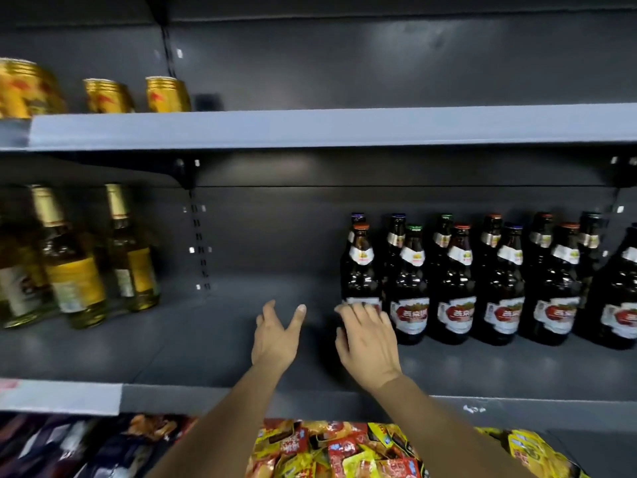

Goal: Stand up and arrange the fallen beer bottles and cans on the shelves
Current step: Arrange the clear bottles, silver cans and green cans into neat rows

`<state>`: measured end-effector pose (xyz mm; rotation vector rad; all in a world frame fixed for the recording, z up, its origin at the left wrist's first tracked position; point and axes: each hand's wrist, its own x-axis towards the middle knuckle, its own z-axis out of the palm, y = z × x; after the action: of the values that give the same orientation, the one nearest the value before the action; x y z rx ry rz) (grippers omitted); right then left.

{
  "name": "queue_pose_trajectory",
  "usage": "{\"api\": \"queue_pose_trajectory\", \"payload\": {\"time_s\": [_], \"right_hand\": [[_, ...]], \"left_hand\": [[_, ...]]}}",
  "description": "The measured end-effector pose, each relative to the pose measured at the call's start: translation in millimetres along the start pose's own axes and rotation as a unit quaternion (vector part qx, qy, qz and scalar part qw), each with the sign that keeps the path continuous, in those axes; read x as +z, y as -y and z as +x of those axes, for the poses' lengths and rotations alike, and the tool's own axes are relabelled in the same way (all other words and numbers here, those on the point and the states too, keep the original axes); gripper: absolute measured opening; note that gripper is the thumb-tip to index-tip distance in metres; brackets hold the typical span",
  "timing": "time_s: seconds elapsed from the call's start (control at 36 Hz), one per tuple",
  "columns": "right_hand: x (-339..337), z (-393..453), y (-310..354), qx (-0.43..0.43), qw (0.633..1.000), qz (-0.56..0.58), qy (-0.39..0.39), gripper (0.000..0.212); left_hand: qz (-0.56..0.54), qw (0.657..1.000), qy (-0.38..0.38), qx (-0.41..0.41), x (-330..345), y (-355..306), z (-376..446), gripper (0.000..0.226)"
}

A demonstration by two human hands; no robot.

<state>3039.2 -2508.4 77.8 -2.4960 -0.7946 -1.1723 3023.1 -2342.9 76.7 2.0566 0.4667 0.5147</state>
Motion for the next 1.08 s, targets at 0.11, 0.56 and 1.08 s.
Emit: {"api": "queue_pose_trajectory", "payload": {"time_s": [0.11, 0.56, 1.08], "right_hand": [[11.5, 14.5, 33.3, -0.004, 0.999, 0.016, 0.045, 0.027], [80.8, 120.5, 224.8, 0.171, 0.968, 0.088, 0.159, 0.055], [162.5, 216.8, 311.9, 0.257, 0.916, 0.213, 0.223, 0.074]], "left_hand": [[0.000, 0.999, -0.050, -0.021, -47.2, 17.9, 3.6, 0.073], [0.037, 0.991, -0.116, -0.048, -242.9, 130.0, 68.7, 0.071], [-0.020, 0.998, -0.067, 0.008, -253.4, 156.3, 168.5, 0.089]]}}
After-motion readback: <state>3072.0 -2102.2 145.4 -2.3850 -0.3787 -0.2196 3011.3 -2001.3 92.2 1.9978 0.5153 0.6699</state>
